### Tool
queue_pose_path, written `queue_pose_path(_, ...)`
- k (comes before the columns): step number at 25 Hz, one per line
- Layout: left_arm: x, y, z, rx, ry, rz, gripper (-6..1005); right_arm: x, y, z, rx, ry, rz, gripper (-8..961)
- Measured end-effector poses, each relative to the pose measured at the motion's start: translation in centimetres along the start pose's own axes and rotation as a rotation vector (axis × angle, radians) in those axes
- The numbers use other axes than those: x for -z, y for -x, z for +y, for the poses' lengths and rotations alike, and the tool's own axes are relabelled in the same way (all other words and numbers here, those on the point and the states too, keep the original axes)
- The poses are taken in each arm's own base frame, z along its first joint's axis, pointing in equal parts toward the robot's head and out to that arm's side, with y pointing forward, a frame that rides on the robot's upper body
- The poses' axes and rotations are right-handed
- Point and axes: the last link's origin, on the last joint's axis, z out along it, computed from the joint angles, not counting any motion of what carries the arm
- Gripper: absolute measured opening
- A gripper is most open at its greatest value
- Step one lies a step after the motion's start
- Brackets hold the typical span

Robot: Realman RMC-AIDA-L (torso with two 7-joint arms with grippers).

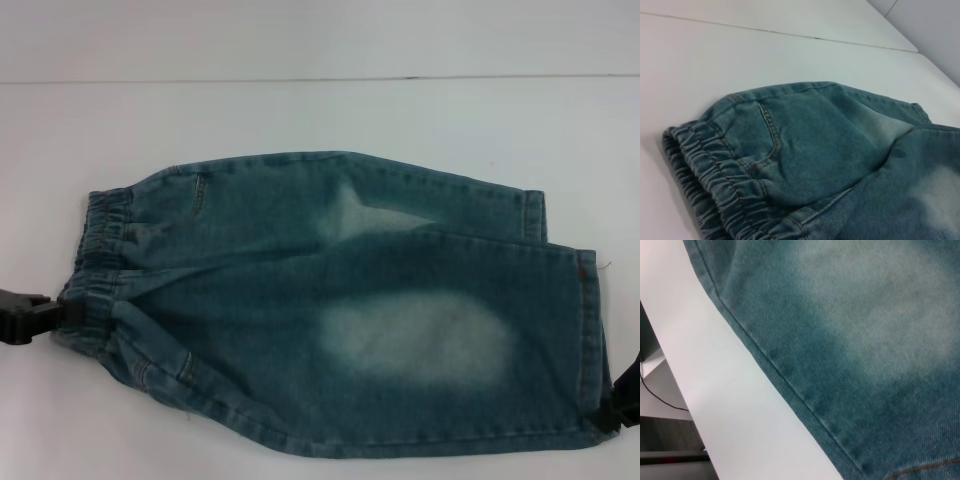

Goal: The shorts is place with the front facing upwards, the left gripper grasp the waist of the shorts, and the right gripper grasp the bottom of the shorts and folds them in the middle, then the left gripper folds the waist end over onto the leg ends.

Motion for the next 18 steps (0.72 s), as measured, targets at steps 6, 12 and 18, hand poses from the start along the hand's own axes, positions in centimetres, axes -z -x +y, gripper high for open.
queue_pose_path(6,0.0,-0.1,0.2,0.008,0.015,-0.003,76,0.1,-0.1,-0.2,-0.004,-0.005,-0.013,84)
queue_pose_path(12,0.4,-1.0,0.2,0.081,0.024,0.019,83,1.3,-0.2,-0.8,-0.013,-0.001,-0.163,30)
queue_pose_path(18,0.9,-2.1,0.2,0.163,0.036,0.062,90,2.0,-0.9,-1.2,-0.028,0.085,-0.398,31)
